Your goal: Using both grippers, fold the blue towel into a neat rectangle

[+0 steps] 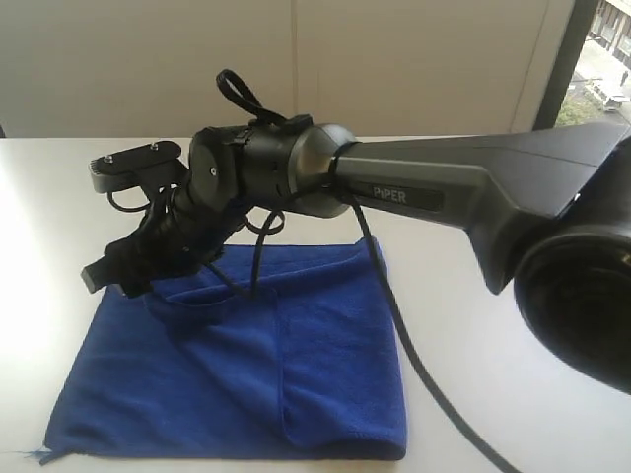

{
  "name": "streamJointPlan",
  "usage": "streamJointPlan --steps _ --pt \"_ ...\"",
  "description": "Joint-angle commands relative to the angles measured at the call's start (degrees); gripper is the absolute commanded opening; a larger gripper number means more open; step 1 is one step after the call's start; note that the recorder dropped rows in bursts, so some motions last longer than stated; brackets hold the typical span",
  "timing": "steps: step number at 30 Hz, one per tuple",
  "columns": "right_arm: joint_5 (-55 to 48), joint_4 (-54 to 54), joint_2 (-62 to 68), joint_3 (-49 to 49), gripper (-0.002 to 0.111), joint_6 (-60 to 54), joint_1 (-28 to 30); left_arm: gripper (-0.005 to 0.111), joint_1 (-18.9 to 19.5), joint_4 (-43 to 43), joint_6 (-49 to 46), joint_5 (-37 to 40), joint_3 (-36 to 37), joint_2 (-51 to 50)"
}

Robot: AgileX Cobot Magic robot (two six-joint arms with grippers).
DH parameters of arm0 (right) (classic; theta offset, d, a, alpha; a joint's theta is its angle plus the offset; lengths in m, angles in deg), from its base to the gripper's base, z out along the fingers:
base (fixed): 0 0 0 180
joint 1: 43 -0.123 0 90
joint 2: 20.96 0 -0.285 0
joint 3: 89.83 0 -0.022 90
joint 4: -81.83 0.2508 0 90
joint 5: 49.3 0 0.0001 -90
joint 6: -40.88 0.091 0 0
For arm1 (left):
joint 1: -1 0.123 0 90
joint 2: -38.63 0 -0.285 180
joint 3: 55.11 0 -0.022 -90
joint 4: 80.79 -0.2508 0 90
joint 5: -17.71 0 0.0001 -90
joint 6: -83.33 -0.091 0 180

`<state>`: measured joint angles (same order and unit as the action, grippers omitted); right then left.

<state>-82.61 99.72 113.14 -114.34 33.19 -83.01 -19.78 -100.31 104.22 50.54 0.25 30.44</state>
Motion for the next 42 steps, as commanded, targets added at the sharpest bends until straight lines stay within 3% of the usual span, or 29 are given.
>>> streamJointPlan --steps 1,7,12,19,25,29,31,35,40,42 --pt "-0.6 -3.06 -3.59 -0.46 0.075 -2.57 0.68 0.0 0.03 0.26 -0.15 -0.26 0.28 0.4" --pt "-15.53 -18.37 -9.72 -0.19 0.064 -3.05 4.66 0.0 0.03 2.26 1.6 0.06 -0.27 0.05" --pt "-21.14 -18.63 -10.92 1.65 0.063 -8.81 8.12 0.0 0.03 4.07 -0.92 5.1 -7.52 -11.21" --pt "-21.92 -13.72 -12.65 5.23 0.063 -13.17 10.91 0.0 0.03 6.05 -18.56 16.31 -26.55 -41.0" --pt "-22.41 -9.76 -13.23 9.94 0.063 -18.06 11.04 0.0 0.39 9.33 -33.04 17.23 -41.38 -67.3" --pt "-22.51 -9.58 -13.23 13.33 0.063 -18.24 11.04 0.0 4.01 22.42 -61.38 19.43 -46.92 -81.04" --pt "-22.51 -9.32 -13.46 14.59 0.063 -18.92 11.04 0.0 5.95 25.92 -70.81 16.16 -47.19 -85.26" --pt "-18.97 -8.41 -14.26 16.49 0.063 -19.18 11.04 0.0 8.48 25.14 -74.26 3.97 -47.19 -91.26" --pt "-11.33 -6.39 -14.26 16.58 0.063 -24.51 10.61 0.0 8.79 25.14 -95.11 -4.98 -47.19 -97.57" --pt "-8.03 -2.56 -14.26 16.58 0.063 -28.88 9.51 0.0 8.9 25.14 -96.13 -8.99 -47.19 -100.22"
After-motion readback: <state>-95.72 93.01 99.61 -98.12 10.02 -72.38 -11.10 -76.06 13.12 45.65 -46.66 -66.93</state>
